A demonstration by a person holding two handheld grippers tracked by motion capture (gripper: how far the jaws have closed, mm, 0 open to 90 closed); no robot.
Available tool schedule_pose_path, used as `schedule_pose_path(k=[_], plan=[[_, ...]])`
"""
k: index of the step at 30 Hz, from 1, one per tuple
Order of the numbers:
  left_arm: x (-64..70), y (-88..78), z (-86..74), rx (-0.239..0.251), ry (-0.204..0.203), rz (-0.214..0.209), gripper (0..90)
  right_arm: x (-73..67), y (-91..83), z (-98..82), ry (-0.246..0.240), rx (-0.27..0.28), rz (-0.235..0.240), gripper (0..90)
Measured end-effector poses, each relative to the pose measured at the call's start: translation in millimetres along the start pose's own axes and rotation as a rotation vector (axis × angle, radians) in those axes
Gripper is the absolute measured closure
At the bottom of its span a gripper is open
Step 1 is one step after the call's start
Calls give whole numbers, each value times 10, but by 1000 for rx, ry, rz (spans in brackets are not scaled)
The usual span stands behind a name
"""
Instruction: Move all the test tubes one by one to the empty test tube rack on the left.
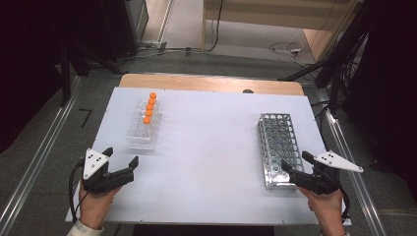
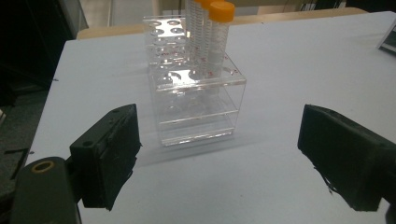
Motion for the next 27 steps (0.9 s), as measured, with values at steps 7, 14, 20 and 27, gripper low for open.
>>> schedule_pose_path(k=[7,14,20,27], plan=[[-45,-4,-21,-3,-7,12,132,41,-41,-18,6,4,-10,163],[-89,7,-36,-8,-15,19,132,80,-80,-38,15,7,-19,164],[-145,11,-61,-13,-21,31,133,142,-117,-59,28,10,-30,165],[-173,13,-87,-20,-24,34,133,212,-164,-84,41,15,-46,164]])
Point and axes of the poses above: each handheld gripper's, and its own axes: y roughly forward along the jaws, z roughly out of its top, x roughly to its right, the point moved 10 cm from there along y, roughly forward along the jaws, and after that the axes turned 2 degrees about z, right-handed, at the moved point
